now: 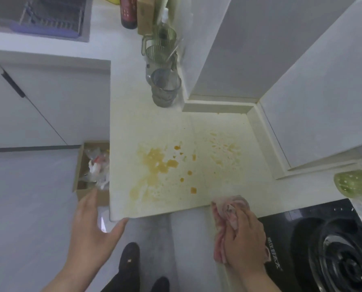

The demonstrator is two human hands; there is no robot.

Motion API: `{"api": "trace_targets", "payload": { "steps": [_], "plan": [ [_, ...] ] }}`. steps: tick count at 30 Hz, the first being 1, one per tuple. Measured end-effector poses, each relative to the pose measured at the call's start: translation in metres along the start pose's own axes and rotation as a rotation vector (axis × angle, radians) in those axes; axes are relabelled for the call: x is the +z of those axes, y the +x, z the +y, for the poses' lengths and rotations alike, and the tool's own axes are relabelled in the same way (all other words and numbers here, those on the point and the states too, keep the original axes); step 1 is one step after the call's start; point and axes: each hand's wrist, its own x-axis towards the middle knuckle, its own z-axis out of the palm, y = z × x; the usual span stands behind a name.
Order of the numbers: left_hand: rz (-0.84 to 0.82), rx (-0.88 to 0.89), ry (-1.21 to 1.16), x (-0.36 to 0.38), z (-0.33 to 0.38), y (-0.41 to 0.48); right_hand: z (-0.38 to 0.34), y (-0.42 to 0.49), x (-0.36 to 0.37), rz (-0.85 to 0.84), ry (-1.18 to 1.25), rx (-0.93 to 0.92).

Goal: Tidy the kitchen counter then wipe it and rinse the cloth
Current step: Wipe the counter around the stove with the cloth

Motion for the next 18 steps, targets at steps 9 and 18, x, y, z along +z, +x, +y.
{"api": "trace_targets", "payload": {
  "steps": [9, 18],
  "plan": [
    [-0.230, 0.080, 0.005, -0.014, -0.003, 0.020, -0.021, 0.024, 0.006, -0.035, -0.020, 0.039],
    [-0.246, -0.023, -0.021, -0.013, -0.001, 0.019, -0.041, 0.072, 0.006, -0.042, 0.036, -0.063]
  ]
}}
